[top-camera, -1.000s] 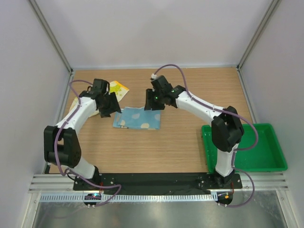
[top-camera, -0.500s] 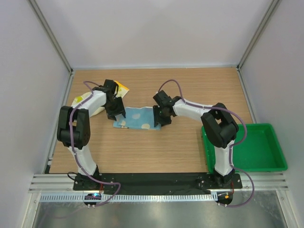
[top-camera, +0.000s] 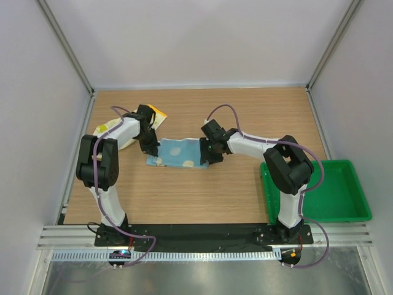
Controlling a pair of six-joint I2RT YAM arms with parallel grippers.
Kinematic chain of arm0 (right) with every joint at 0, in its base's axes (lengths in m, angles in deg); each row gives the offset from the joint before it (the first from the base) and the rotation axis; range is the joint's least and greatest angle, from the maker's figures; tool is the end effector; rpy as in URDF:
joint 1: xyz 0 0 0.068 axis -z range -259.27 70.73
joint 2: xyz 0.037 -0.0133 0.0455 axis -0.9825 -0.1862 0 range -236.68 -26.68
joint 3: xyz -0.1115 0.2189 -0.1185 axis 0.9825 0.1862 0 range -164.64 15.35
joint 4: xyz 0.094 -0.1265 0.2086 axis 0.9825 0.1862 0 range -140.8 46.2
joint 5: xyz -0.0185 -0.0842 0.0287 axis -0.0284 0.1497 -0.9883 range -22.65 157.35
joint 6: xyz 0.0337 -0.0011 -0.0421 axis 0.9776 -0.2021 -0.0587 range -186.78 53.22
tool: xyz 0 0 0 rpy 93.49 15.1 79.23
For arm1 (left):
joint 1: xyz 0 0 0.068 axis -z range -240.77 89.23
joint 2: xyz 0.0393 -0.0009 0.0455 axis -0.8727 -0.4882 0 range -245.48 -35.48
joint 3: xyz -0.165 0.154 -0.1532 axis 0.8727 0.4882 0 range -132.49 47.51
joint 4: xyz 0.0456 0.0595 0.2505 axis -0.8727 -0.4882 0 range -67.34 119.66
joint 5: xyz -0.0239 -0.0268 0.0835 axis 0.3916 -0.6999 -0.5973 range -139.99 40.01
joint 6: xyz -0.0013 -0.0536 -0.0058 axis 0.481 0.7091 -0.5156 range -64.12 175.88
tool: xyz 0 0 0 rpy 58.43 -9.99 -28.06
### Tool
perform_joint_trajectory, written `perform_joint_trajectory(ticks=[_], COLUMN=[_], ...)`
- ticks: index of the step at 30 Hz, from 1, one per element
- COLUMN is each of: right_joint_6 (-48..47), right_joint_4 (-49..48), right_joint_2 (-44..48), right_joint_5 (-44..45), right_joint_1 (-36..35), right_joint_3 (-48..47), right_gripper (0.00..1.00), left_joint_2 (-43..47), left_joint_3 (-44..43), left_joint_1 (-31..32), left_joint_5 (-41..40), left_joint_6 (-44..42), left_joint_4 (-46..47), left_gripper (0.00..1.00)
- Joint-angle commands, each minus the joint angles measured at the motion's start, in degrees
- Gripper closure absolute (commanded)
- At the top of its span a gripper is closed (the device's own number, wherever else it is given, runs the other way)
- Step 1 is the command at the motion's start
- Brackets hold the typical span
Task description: Roll the towels
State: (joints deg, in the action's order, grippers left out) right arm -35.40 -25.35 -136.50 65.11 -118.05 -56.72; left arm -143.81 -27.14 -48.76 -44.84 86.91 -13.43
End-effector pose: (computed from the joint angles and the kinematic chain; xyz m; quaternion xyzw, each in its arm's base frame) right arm 0.3025 0.2450 0.1614 -0.0673 0.9703 0.1487 0.1787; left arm 0.3565 -0.0792 0.1716 -0.1588 0.9796 -0.0837 0.0906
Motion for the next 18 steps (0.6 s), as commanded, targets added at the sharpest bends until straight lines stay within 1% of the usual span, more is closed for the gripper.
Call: perform_joint_trajectory(ticks=[1, 3, 4, 8, 11, 14, 17, 18], right_joint_6=[-0.35, -0.26, -0.18, -0.17, -0.53, -1.05, -2.28, -2.89], right_joint_4=[2.85, 2.85, 2.85, 3.11, 3.99, 5.3, 7.59, 8.29], right_joint_2=[0.66, 0.66, 0.66, 0.13, 0.13, 1.53, 3.38, 3.73], right_joint_5=[1.45, 1.45, 1.36, 1.01, 1.1, 1.36, 1.97, 1.98], right_joint_1=[-0.06, -0.24, -0.24, -0.41, -0.5, -0.5, -0.5, -0.59], right_joint_3=[3.25, 3.6, 3.69, 3.34, 1.85, 0.36, -4.02, -5.17], right_gripper=[0.5, 0.5, 0.5, 0.49, 0.48, 0.46, 0.44, 0.43], left_joint_2=[4.44, 6.02, 6.64, 8.84, 8.49, 7.87, 7.87, 7.87], left_joint_3=[-0.15, 0.47, 0.65, 2.14, 1.97, 1.7, 1.97, 1.88], left_joint_1=[0.12, 0.12, 0.12, 0.38, 0.91, 1.79, 2.49, 2.49], left_joint_5=[-4.17, -4.71, -7.67, -10.85, -12.96, -16.03, -17.88, -18.24], left_joint_6=[0.09, 0.52, 0.7, 1.32, 1.67, 1.85, 2.11, 2.11], left_joint_4=[0.2, 0.46, 0.55, 0.64, -0.32, -2.61, -3.93, -4.1], left_gripper=[1.0, 1.0, 1.0, 1.0, 1.0, 0.98, 0.84, 0.72])
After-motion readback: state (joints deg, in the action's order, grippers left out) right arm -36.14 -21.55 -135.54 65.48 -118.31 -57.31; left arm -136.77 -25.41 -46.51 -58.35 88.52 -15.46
